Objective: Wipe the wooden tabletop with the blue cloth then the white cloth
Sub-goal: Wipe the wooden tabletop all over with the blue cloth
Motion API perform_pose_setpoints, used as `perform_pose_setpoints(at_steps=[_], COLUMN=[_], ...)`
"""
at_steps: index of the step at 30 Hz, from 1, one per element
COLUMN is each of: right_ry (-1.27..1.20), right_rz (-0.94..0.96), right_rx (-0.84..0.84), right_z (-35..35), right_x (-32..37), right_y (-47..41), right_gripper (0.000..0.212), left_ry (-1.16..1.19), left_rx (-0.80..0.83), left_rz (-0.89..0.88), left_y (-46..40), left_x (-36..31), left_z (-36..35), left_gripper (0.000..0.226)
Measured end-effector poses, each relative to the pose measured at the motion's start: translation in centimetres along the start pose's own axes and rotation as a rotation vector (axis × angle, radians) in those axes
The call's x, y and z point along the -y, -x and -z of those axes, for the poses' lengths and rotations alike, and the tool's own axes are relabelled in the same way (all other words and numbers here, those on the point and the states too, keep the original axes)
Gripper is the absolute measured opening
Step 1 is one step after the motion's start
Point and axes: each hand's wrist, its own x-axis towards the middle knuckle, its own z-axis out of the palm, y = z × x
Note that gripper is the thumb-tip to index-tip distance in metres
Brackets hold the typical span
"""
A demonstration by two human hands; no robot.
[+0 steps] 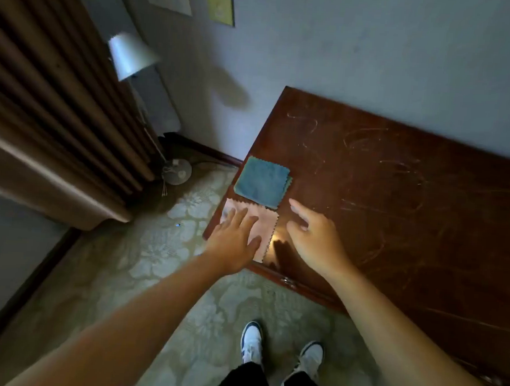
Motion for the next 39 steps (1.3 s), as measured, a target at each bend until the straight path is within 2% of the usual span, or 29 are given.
perform_pose_setpoints(at_steps=[4,7,12,19,23,26,29,32,34,35,37,39], right_ry=[0.039,0.073,0.134,0.159,0.197,0.294,0.367,0.423,0.481,0.527,0.642,0.754], right_rz=[-0.048,-0.053,-0.031,-0.024,0.014,0.033,0.083,0.144,0.206,0.251,0.329,0.382], right_rx=[0.071,0.083,0.079,0.034,-0.036,0.017,0.048,0.069,0.113,0.138,0.189,0.234], right_z=[-2.1,-3.2,-4.3,-4.5,-4.1,-4.1,-4.3,-4.9,-5.5,-5.9,-6.8,-8.0], right_x=[-2.0,-3.3,-4.5,-5.9,-6.1,-6.2,-6.0,-5.4,-5.0,-5.0,-4.9,-4.9], right_y=[0.2,-0.1,-2.4,-5.0,-6.8,-9.0,-12.0,-15.4,-17.8,-19.0,-20.9,-22.1], right_gripper=[0.051,0.051,0.052,0.05,0.039,0.047,0.052,0.053,0.054,0.054,0.055,0.058], left_ry=[-0.268,-0.356,-0.299,-0.374,-0.386,-0.284,-0.292,-0.246,-0.12,-0.061,0.0,0.043], left_rx=[0.134,0.092,-0.034,0.043,0.06,0.074,0.085,0.107,0.018,-0.083,-0.314,-0.397], left_rz=[0.027,0.001,-0.036,-0.037,-0.018,-0.003,0.002,-0.073,-0.121,-0.093,0.102,0.328], left_y=[-2.0,-3.4,-7.1,-12.4,-13.1,-13.2,-13.8,-14.2,-14.1,-13.8,-13.1,-12.9], left_x=[1.9,2.1,2.3,2.2,1.6,1.2,1.0,1.1,1.8,2.3,3.2,3.8], left_z=[-3.6,-5.3,-4.6,-3.1,-3.1,-3.4,-3.6,-3.3,-2.5,-2.2,-2.2,-2.7], left_gripper=[0.063,0.063,0.064,0.064,0.065,0.068,0.07,0.066,0.062,0.058,0.05,0.049])
